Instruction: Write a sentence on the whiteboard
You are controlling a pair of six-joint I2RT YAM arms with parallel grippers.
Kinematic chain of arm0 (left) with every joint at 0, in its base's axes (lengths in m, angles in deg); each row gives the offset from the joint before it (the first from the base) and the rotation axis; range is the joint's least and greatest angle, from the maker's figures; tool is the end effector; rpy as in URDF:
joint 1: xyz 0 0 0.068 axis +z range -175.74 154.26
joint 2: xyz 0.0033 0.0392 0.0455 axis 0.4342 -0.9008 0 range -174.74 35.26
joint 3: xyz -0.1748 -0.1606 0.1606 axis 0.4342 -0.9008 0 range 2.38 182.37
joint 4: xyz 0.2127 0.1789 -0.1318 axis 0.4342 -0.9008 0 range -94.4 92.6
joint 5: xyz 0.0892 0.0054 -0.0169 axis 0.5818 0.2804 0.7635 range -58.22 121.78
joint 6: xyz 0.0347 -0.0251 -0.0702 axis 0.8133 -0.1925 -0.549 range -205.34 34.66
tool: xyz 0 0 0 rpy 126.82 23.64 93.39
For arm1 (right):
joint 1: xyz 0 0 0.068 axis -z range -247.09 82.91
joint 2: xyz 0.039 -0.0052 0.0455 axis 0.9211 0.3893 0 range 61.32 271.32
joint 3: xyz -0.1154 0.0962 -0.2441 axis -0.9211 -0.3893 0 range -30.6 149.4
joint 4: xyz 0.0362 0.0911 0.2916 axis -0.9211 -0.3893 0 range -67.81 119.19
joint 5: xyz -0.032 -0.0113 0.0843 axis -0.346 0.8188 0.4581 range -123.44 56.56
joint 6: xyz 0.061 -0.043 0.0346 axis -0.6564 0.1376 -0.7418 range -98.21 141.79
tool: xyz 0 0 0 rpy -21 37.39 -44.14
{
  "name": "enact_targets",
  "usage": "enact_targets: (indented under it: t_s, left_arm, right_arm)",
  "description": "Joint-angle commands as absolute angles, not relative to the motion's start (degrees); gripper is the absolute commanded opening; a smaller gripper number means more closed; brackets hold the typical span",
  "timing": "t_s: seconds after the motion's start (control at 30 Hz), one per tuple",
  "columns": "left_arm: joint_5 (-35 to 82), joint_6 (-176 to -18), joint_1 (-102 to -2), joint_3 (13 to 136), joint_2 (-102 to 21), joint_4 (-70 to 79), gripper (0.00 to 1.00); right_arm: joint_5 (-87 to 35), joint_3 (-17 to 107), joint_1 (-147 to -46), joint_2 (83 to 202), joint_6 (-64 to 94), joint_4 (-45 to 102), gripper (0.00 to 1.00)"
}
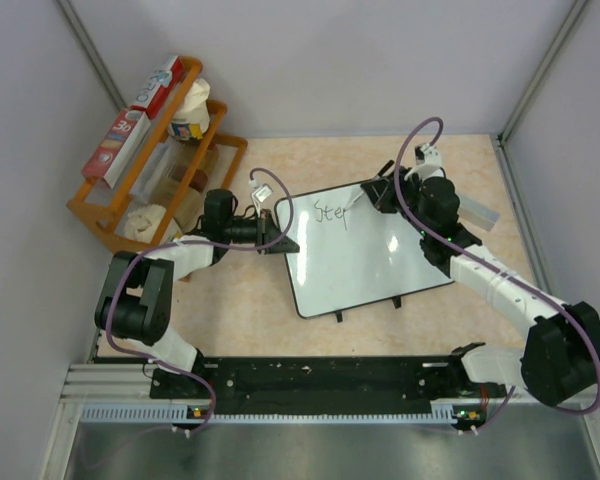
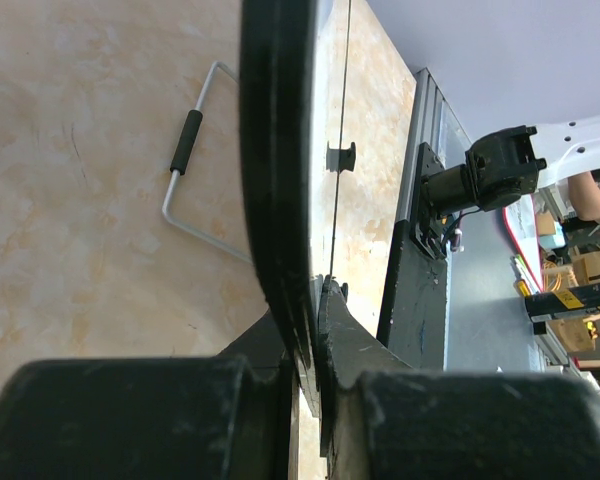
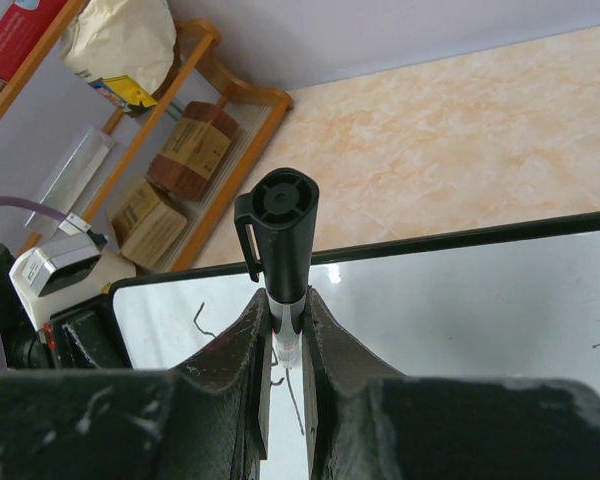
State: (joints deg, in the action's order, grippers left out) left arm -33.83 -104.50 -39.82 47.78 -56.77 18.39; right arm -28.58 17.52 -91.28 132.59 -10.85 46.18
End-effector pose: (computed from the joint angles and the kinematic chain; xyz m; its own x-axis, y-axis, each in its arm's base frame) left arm 0.3374 -0.1518 0.1662 -0.7515 0.0487 -0.6580 0.6483 0.2396 -0.7227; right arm 0.3340 0.1567 0.3011 -0.3440 0.4347 -0.8323 -0.3558 0.7600 0.5439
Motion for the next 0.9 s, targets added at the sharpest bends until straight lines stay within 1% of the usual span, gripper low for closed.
enact_targets:
  t_s: [0.0,0.87]
  left_arm:
    - [-24.65,-89.74,-42.70,45.62,-59.58,14.11,0.00]
    - [-24.65,-89.65,-42.79,45.62,-59.58,14.02,0.00]
  right_arm:
    - [-28.17,20.64,-90.65,133.13,-11.43,49.84,0.00]
    - [-31.33,20.46,-88.62,133.83,-11.96,48.70,0.00]
